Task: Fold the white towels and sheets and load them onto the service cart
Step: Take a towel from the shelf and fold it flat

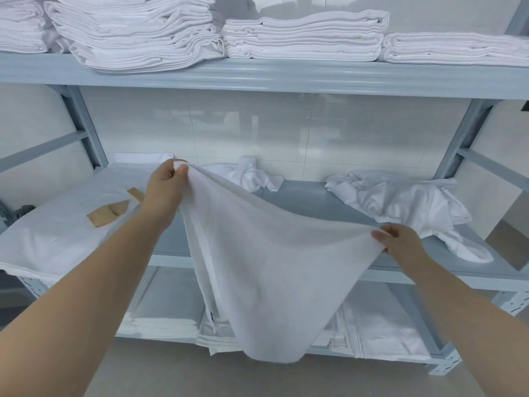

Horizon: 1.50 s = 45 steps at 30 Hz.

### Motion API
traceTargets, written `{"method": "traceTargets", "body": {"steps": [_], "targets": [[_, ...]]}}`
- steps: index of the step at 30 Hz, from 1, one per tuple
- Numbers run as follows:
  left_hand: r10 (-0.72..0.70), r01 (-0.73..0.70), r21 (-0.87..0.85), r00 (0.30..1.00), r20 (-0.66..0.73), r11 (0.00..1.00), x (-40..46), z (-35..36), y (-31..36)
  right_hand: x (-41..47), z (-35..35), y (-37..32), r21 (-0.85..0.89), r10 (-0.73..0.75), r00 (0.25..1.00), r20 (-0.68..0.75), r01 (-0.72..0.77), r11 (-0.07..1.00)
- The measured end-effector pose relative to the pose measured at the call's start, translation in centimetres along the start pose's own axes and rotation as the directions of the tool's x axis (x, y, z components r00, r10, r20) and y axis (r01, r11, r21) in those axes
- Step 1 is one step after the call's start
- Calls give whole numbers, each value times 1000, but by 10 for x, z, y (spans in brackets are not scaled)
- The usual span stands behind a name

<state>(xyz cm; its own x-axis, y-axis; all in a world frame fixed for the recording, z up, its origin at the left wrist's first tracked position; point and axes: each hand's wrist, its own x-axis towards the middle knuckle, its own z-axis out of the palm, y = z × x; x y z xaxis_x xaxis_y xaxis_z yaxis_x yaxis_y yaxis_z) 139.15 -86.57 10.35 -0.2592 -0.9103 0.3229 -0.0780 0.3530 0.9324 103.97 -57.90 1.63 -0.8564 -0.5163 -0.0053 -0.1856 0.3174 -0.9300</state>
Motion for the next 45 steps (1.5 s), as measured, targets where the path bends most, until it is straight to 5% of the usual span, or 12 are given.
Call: {"method": "traceTargets", "body": {"steps": [5,9,13,16,18,22,28,34,36,40,45], "targets": [[-24,27,-163,999,22,986,-2,-32,-19,2,-20,-32,154,-147,966,-211,182,971],[-149,148,24,987,55,989,-17,-30,-52,-3,-17,-25,-118,-147,977,-156,130,985],[-70,74,51,995,-65,996,-23,-29,-58,3,-27,-40,-128,-268,937,-224,244,961],[-71,74,150,997,-26,986,-24,-32,-64,2,-19,-42,-314,-295,948,-124,244,917],[-74,76,80,997,-32,994,-22,-33,-67,3,-13,-44,-287,-328,927,-180,269,919],[-141,142,157,990,-16,977,-21,-33,-79,2,-2,-35,-370,-261,956,-137,195,908],[-177,175,57,984,33,983,-10,-43,-82,10,2,-32,-347,-281,942,-186,205,915],[-203,196,273,979,-2,942,9,-41,-89,16,7,-28,-367,-187,971,-146,123,922],[-268,263,178,963,4,948,13,-36,-94,20,8,-24,-425,-180,969,-169,93,901],[-458,472,-185,881,117,862,22,-20,-106,35,18,-14,-91,4,986,-169,-20,996],[-488,507,-392,859,154,768,46,5,-128,72,31,0,216,95,985,-144,-62,974]]}}
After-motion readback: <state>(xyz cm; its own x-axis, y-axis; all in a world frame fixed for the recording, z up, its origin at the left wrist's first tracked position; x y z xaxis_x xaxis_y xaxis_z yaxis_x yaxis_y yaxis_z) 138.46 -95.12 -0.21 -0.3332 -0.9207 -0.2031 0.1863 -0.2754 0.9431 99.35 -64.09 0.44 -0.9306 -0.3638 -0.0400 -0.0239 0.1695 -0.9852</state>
